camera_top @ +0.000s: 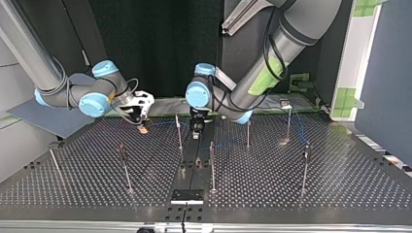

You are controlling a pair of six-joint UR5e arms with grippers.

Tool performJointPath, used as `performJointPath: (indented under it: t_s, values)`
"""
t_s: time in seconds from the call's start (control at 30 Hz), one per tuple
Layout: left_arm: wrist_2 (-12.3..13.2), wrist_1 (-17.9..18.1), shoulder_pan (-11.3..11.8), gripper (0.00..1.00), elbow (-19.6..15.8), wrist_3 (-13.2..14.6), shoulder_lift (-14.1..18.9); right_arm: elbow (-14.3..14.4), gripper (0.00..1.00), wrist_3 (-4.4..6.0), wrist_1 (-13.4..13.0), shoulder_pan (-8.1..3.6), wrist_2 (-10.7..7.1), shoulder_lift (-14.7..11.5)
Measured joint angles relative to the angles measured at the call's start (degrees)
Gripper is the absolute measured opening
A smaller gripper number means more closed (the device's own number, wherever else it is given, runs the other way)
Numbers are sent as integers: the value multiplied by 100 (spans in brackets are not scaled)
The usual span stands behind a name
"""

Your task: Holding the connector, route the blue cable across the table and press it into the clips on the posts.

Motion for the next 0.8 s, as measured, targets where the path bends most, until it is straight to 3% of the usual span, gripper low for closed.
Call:
performJointPath:
  t_s: [0.07, 0.47, 0.8]
  values:
    - [-9, -42, -18, 100, 0, 31, -2, -5, 0, -17, 0, -2, -34, 2]
    - [-75, -475, -140, 100, 0, 211, 40, -8, 0, -111, 10, -4, -152, 7]
    - [-460, -1001, -315, 100, -150, 311, 315, -7, 0, -79, 36, -72, -167, 12]
